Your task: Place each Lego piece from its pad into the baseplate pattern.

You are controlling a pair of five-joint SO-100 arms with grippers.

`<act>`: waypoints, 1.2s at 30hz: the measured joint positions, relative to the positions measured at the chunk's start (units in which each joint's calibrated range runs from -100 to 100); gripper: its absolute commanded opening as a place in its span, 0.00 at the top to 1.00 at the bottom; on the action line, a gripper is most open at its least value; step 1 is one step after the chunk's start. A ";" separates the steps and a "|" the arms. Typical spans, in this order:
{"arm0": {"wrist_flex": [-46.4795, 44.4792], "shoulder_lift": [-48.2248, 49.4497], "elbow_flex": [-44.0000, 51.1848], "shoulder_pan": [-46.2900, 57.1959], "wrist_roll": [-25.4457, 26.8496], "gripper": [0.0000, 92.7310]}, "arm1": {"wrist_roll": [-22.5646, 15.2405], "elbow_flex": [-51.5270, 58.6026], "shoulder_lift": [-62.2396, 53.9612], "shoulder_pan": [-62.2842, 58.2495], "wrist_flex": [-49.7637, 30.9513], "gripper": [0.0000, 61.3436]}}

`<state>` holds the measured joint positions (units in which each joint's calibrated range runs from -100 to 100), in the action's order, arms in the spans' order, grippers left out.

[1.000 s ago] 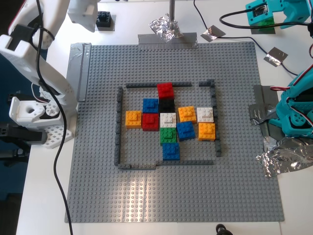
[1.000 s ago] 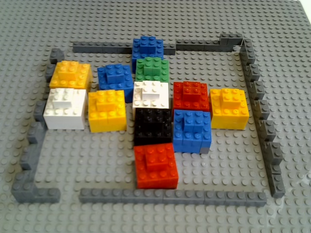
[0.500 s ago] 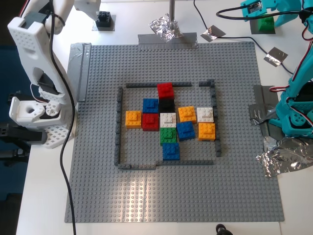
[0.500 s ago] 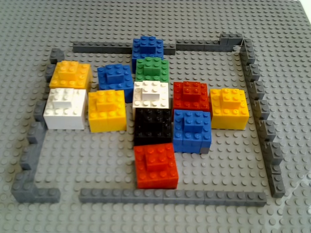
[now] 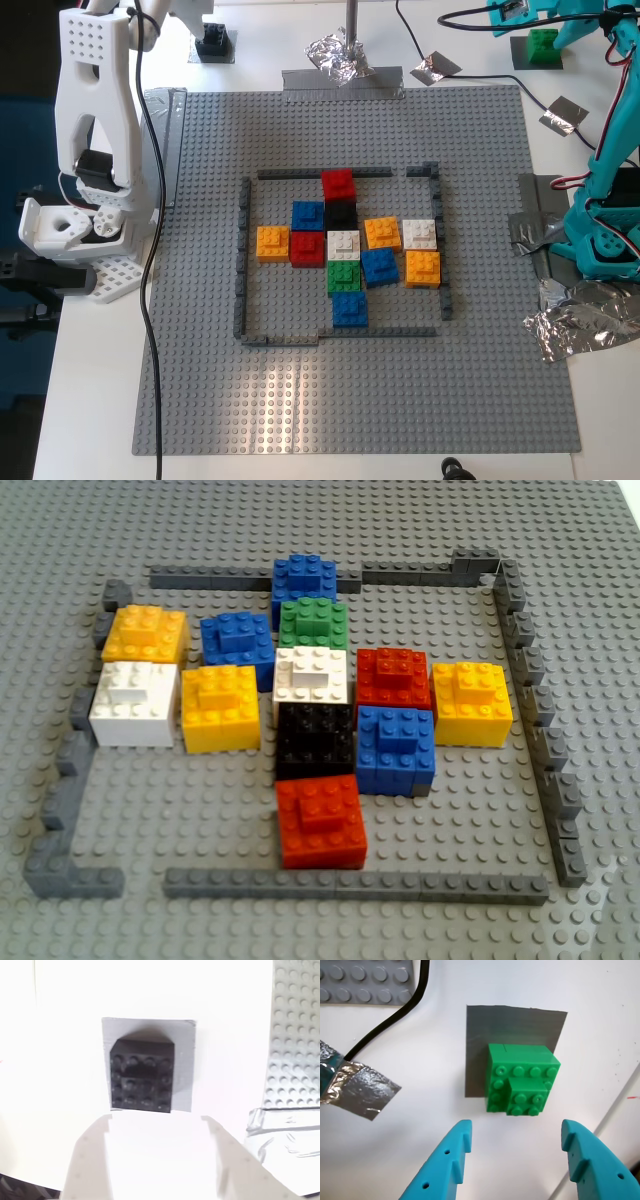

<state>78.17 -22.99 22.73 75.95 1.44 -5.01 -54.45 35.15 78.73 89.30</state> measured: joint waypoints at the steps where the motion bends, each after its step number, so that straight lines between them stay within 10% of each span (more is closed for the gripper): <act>1: 0.00 -0.59 0.29 0.00 0.00 0.78 | 0.24 -0.77 0.86 0.09 -0.64 0.65; 36: 0.26 -10.82 10.44 -0.30 -0.05 0.84 | 1.47 -2.13 4.92 0.18 -4.99 0.69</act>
<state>78.43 -33.81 33.17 75.66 1.38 -3.54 -56.58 40.07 78.91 84.31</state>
